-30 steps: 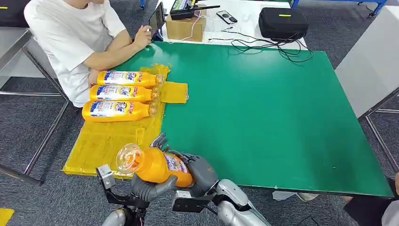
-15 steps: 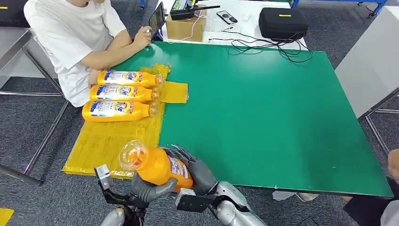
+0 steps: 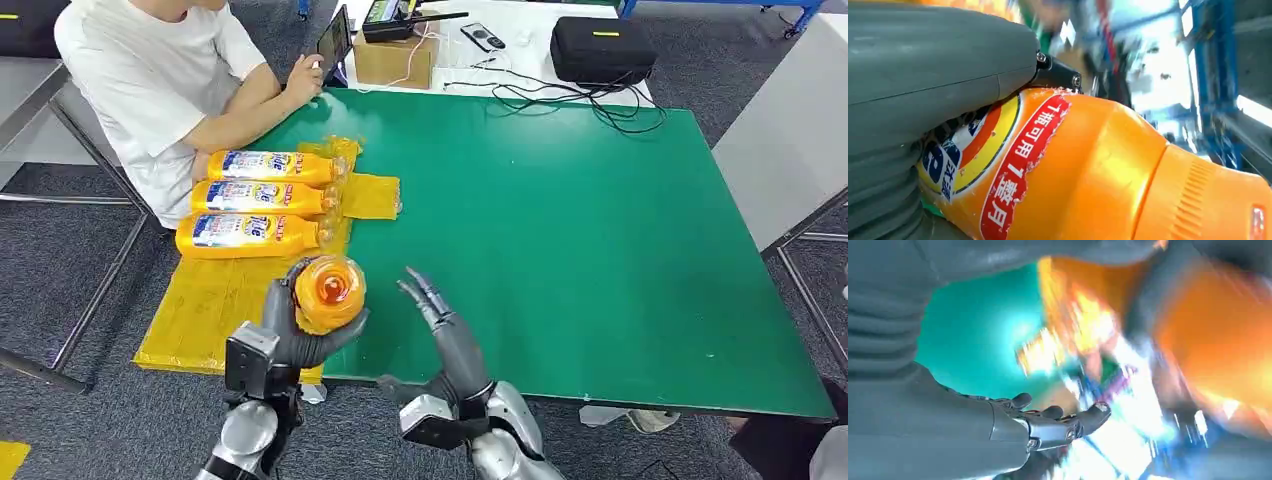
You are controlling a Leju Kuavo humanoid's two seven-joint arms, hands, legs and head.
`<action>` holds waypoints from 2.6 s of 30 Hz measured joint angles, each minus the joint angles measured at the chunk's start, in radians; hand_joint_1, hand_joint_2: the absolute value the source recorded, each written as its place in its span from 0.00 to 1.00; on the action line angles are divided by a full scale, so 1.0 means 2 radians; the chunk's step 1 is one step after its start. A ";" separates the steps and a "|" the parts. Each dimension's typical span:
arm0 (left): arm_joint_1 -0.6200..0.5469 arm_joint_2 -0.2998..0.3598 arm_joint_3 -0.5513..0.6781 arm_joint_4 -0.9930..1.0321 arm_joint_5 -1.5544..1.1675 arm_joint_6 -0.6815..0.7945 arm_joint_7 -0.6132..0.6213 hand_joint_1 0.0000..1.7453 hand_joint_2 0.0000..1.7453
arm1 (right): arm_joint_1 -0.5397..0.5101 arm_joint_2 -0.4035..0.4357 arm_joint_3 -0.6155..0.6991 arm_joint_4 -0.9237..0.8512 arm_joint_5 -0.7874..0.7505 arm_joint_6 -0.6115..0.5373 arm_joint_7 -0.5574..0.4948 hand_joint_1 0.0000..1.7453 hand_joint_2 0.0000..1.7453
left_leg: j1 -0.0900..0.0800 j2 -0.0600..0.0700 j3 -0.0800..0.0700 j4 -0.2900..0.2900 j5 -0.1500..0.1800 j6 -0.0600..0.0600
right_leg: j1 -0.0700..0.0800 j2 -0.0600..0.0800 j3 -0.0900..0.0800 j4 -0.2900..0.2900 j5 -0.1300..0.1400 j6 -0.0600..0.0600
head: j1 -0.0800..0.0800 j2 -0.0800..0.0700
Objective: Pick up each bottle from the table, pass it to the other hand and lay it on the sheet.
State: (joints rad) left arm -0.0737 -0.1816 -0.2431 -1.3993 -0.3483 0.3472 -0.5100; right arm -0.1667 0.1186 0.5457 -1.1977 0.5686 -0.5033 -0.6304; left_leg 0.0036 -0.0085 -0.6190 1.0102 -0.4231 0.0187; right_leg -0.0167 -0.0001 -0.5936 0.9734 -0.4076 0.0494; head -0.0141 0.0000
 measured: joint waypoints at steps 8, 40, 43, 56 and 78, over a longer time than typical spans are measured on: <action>-0.084 0.005 0.016 0.089 -0.133 0.114 0.008 1.00 1.00 | 0.013 -0.007 -0.019 -0.152 -0.119 -0.084 -0.032 0.00 0.00 | 0.000 0.000 0.000 0.000 0.000 0.000 | 0.000 0.000 0.000 0.000 0.000 0.000 | 0.000 0.000; -0.295 0.047 -0.029 0.481 -0.433 -0.010 0.245 0.09 1.00 | 0.071 -0.006 -0.036 -0.186 -0.151 0.123 -0.032 0.00 0.00 | 0.000 0.000 0.000 0.000 0.000 0.000 | 0.000 0.000 0.001 0.001 0.000 0.000 | 0.000 0.000; -0.299 0.047 -0.029 0.482 -0.434 -0.023 0.243 0.09 1.00 | 0.073 -0.003 -0.043 -0.186 -0.153 0.124 -0.032 0.00 0.00 | 0.000 0.000 0.000 0.000 0.000 0.000 | 0.000 0.000 0.001 0.001 0.000 0.000 | 0.000 0.000; -0.305 0.046 -0.029 0.485 -0.422 -0.075 0.204 0.00 1.00 | 0.076 0.006 -0.058 -0.186 -0.159 0.137 -0.032 0.00 0.00 | 0.000 0.000 0.001 0.000 0.001 0.000 | 0.000 0.000 0.001 0.000 0.000 0.000 | 0.000 0.000; -0.082 0.001 -0.030 0.062 -0.011 -0.044 0.025 0.00 1.00 | 0.086 0.005 -0.050 -0.190 -0.141 0.101 -0.032 0.00 0.00 | 0.000 0.000 -0.001 0.000 0.000 0.000 | 0.000 0.000 -0.001 0.000 0.000 0.000 | 0.000 0.000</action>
State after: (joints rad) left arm -0.2369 -0.1797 -0.3025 -1.2757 -0.3698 0.2587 -0.4601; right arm 0.0057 0.1289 0.4456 -1.5770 0.2873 -0.3014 -0.6947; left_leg 0.0034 -0.0083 -0.6203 1.0104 -0.4228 0.0182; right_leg -0.0167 -0.0004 -0.5949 0.9741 -0.4077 0.0492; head -0.0145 0.0000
